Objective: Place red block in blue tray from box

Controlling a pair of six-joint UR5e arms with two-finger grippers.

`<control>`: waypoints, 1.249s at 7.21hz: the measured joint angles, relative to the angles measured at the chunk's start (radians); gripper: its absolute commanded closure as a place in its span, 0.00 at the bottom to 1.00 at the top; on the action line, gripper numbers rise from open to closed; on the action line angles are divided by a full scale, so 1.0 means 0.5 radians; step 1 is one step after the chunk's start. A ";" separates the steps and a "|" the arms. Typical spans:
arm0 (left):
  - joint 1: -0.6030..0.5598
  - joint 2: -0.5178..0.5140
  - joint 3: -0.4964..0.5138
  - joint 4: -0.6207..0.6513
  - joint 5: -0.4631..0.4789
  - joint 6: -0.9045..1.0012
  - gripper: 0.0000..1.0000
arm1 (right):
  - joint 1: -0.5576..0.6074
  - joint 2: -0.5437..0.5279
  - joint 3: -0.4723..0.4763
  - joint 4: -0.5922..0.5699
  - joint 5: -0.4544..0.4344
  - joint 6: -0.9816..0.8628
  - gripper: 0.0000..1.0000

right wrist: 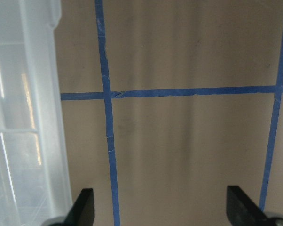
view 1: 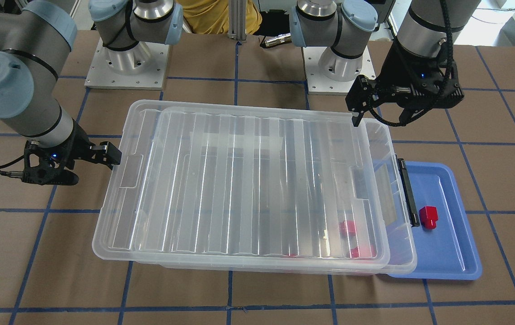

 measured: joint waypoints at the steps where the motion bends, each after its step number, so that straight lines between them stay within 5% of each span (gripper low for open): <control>1: 0.000 -0.001 0.001 0.001 0.006 0.021 0.00 | 0.026 0.000 0.000 -0.001 0.001 0.005 0.00; 9: 0.000 -0.018 0.042 -0.069 -0.010 0.109 0.00 | 0.130 -0.013 -0.016 -0.003 0.006 -0.002 0.00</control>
